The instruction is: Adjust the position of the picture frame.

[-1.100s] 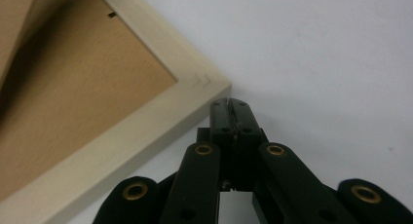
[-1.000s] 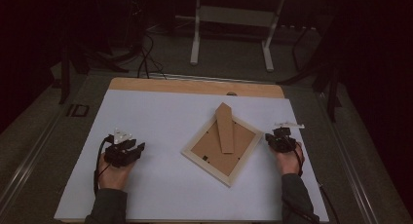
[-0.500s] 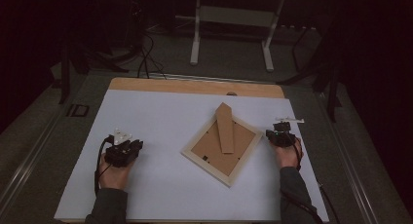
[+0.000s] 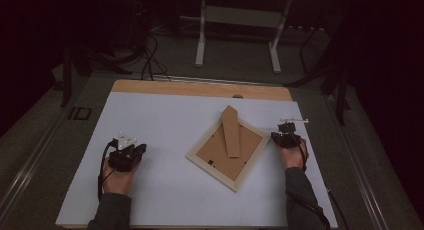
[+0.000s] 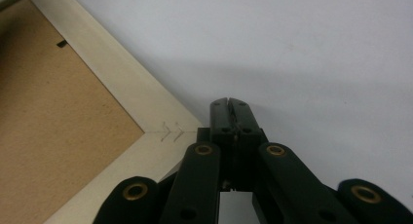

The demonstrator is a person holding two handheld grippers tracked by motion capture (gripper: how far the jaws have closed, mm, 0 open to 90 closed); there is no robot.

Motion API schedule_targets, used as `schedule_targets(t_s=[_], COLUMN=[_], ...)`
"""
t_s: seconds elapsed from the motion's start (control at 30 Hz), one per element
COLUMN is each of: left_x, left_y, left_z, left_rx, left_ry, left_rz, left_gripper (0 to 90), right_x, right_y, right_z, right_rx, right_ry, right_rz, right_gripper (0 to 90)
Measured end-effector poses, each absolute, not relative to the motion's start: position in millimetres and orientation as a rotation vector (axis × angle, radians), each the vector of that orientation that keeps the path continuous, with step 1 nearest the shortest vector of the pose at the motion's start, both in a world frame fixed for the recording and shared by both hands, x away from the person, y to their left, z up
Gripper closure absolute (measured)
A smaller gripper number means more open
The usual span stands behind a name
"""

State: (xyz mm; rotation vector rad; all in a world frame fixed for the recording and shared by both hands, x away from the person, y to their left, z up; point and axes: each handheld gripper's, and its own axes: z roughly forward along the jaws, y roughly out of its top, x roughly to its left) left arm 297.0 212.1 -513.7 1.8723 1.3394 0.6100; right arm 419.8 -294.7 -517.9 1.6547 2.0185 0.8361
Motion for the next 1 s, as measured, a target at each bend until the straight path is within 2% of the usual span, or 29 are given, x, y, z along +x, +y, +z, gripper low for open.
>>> schedule_targets(t_s=[0.4, 1.0], left_x=[297.5, 297.2], left_y=[210.6, 204.8], left_z=[-514.7, -515.2], left_rx=[1.876, 1.897], left_ry=[1.333, 1.288], left_rz=[0.600, 0.556], left_gripper=[90.0, 90.0], right_x=[426.6, 433.0], right_y=[-291.0, -263.5], right_z=[-520.3, -519.8], right_rx=[1.662, 1.662], right_ry=[2.033, 2.079], right_rz=[0.804, 0.845], right_gripper=[90.0, 90.0])
